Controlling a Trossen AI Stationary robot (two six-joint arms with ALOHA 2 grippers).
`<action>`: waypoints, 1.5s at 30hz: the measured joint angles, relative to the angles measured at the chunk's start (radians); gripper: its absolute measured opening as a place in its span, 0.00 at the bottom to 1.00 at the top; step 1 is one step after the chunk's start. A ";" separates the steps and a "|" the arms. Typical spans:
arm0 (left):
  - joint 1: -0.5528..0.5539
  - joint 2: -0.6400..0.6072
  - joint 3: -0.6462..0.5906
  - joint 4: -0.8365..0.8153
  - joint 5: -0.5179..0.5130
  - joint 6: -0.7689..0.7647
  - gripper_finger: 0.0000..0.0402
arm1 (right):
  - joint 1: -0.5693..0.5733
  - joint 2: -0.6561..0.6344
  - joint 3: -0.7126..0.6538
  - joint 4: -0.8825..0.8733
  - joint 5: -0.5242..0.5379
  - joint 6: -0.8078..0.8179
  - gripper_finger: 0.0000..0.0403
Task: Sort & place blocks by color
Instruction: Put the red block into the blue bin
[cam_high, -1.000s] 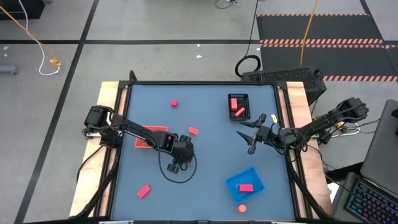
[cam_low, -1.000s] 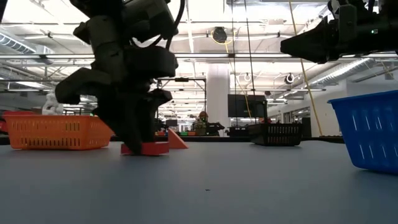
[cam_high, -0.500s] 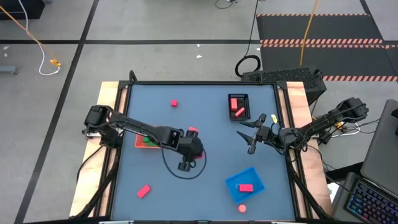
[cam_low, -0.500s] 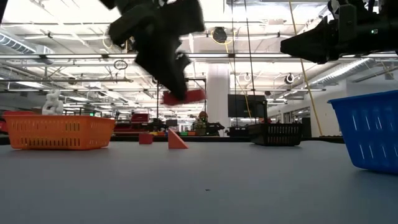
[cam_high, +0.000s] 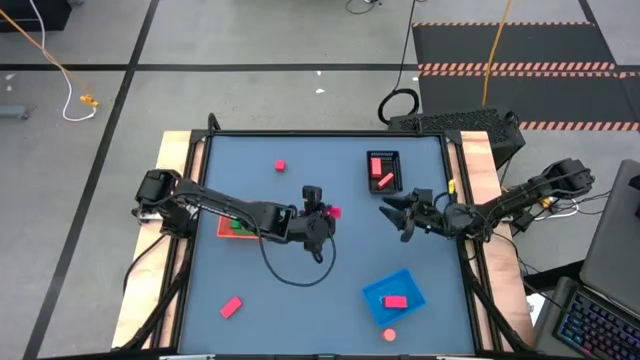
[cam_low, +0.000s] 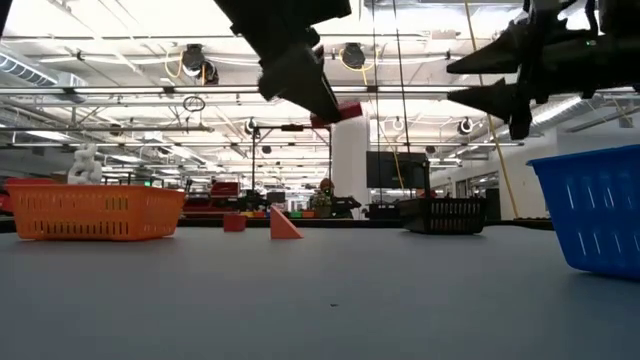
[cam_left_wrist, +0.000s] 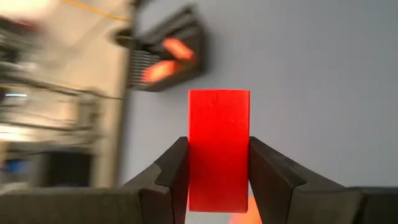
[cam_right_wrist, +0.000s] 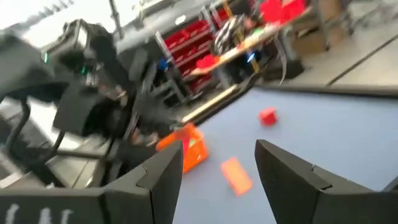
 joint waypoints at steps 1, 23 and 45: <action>0.001 0.000 0.000 0.018 -0.044 0.029 0.33 | -0.003 0.011 0.000 -0.009 -0.014 0.022 0.49; 0.009 0.006 0.001 0.103 -0.117 0.187 0.34 | -0.150 0.425 0.449 -0.289 -0.090 0.116 0.57; -0.006 0.007 0.000 0.128 -0.092 0.212 0.50 | -0.252 0.545 0.445 -0.087 -0.392 -0.067 0.11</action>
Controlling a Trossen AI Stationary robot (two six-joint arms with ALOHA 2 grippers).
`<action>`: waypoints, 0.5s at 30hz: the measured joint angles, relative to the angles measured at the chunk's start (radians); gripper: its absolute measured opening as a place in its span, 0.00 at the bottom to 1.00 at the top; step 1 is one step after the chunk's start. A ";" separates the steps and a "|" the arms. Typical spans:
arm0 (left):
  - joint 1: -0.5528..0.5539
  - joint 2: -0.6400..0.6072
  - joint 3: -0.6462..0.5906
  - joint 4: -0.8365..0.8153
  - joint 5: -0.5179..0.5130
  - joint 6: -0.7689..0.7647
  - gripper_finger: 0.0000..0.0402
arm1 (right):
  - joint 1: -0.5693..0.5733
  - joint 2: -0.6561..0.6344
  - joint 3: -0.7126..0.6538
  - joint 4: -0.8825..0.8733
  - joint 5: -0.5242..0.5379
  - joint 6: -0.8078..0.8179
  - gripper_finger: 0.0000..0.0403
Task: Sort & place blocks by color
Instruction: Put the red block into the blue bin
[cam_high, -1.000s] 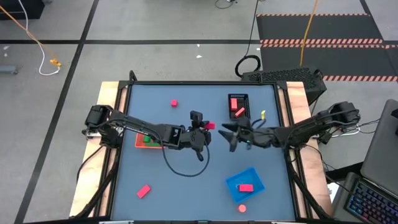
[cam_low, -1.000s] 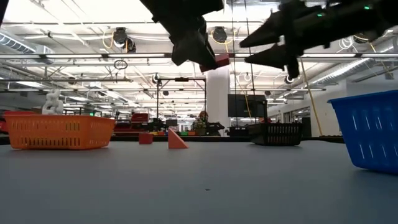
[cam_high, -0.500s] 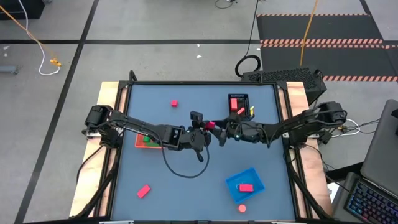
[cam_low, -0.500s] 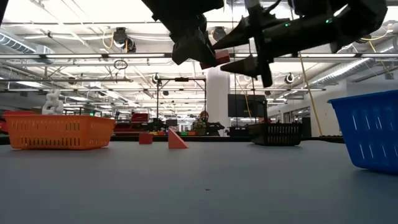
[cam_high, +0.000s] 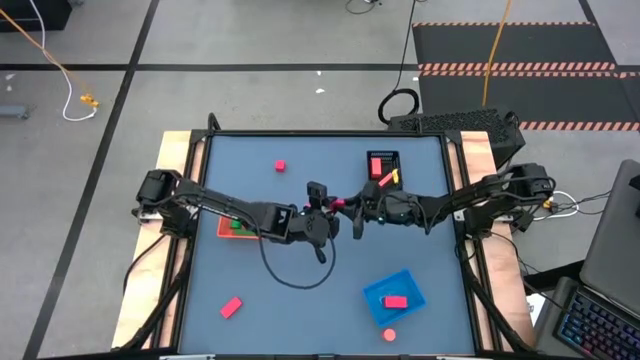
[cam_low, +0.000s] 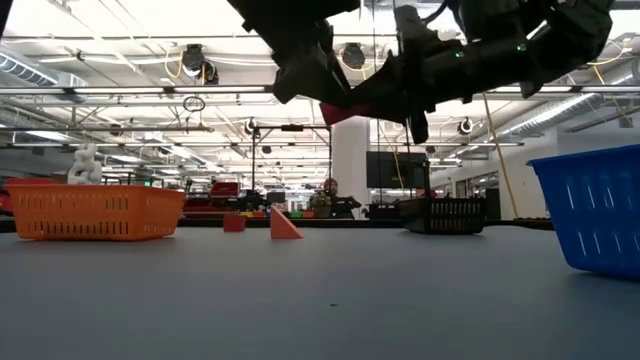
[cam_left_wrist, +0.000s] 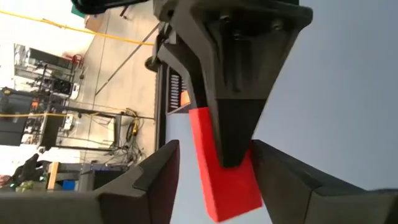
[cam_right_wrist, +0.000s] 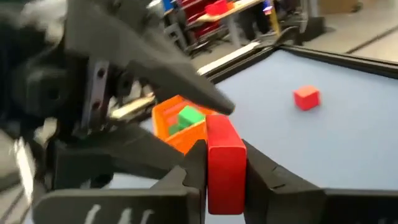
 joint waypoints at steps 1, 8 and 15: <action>-0.003 0.000 0.000 -0.004 0.001 0.000 0.51 | 0.001 -0.005 -0.002 -0.002 -0.025 -0.021 0.12; -0.047 -0.005 -0.001 -0.106 -0.042 -0.012 0.58 | 0.007 -0.121 -0.019 -0.292 -0.243 -0.041 0.12; -0.087 -0.031 -0.002 -0.110 -0.086 -0.089 0.59 | 0.114 -0.335 -0.019 -0.564 -0.463 -0.124 0.12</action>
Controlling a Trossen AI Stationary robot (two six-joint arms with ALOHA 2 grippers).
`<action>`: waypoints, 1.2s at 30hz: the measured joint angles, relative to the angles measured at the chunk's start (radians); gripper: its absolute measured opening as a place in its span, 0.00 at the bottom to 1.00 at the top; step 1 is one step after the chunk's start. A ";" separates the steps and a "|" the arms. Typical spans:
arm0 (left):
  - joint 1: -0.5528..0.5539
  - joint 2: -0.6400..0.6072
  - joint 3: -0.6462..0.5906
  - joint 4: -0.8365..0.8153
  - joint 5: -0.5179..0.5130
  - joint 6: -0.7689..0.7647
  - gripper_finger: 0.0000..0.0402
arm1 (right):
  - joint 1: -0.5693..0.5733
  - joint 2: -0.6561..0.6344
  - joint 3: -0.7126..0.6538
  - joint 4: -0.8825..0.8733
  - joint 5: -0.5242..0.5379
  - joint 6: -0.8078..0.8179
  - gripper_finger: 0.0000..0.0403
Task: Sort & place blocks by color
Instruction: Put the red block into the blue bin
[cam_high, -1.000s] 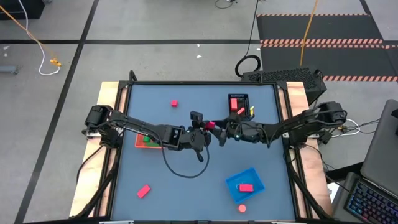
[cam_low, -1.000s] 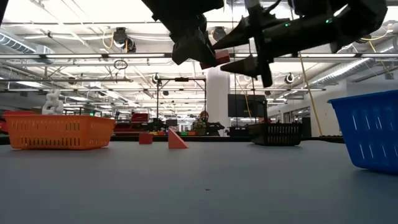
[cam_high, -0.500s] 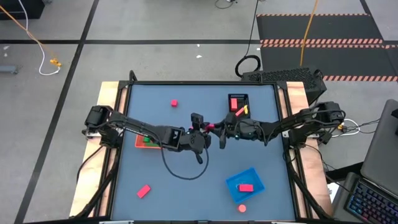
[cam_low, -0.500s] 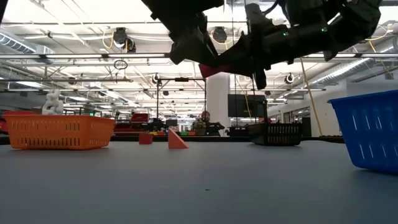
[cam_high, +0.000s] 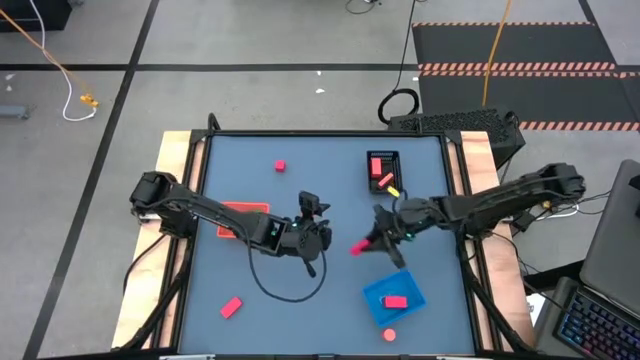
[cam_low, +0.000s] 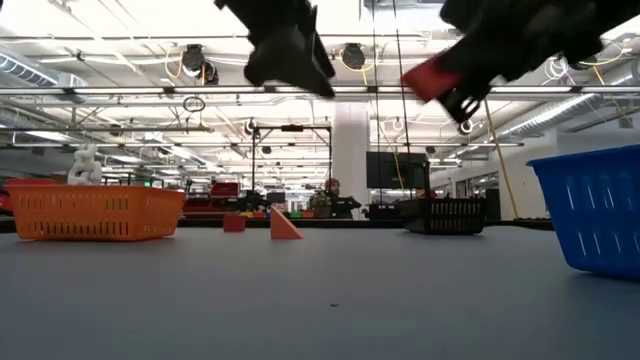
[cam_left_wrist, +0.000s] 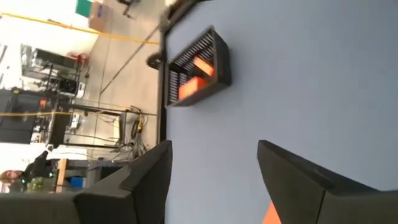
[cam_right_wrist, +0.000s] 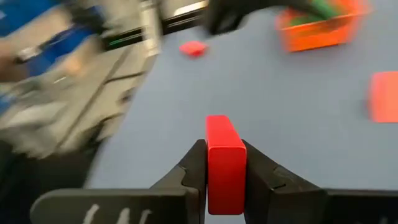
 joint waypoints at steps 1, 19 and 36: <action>-0.001 -0.005 0.001 0.004 -0.002 -0.015 0.59 | 0.019 -0.026 0.000 -0.024 -0.032 0.007 0.12; 0.091 -0.044 0.000 -0.083 0.339 -0.563 0.60 | 0.437 -0.079 0.000 -0.364 0.230 0.193 0.12; 0.080 -0.044 0.000 -0.069 0.410 -0.645 0.60 | 0.503 -0.075 0.000 -0.448 0.389 0.351 0.35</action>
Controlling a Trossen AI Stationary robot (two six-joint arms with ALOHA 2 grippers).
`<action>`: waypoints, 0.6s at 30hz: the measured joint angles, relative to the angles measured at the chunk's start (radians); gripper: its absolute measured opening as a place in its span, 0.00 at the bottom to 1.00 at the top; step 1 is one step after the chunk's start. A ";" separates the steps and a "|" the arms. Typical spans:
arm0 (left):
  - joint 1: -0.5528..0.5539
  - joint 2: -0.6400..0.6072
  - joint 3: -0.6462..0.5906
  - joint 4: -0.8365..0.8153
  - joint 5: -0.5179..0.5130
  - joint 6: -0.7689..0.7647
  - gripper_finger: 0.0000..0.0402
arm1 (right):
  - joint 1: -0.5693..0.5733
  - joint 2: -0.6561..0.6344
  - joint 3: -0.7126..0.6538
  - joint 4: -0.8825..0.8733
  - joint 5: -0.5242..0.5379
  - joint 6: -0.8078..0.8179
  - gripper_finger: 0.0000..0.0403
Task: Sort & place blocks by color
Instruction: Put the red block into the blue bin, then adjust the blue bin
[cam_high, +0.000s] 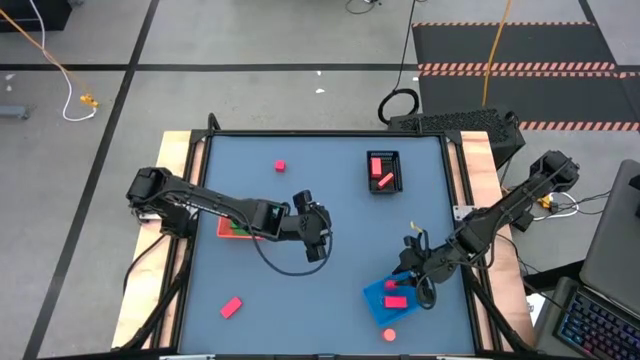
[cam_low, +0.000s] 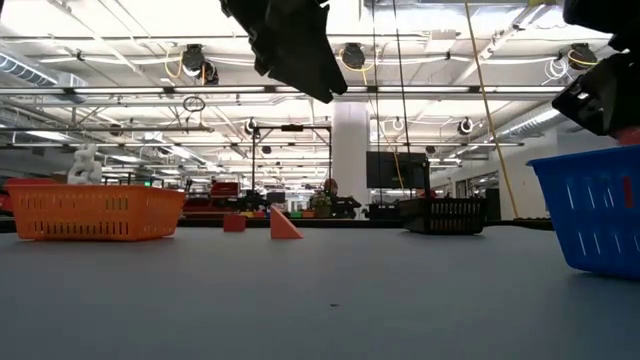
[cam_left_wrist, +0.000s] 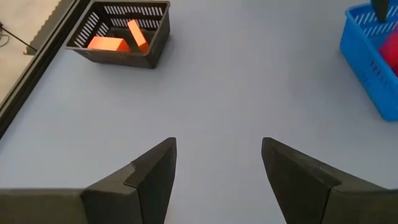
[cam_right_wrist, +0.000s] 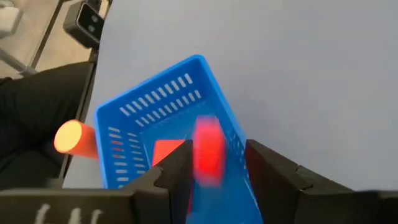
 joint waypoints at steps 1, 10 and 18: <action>0.000 0.000 0.000 -0.001 0.000 -0.003 0.60 | 0.002 0.000 0.000 -0.003 -0.017 -0.003 0.35; -0.003 0.000 0.000 -0.024 0.000 -0.011 0.60 | 0.004 0.000 0.000 0.001 -0.041 -0.007 0.36; -0.003 0.000 0.000 -0.029 0.000 -0.025 0.60 | 0.003 0.000 0.000 -0.016 -0.038 -0.021 0.36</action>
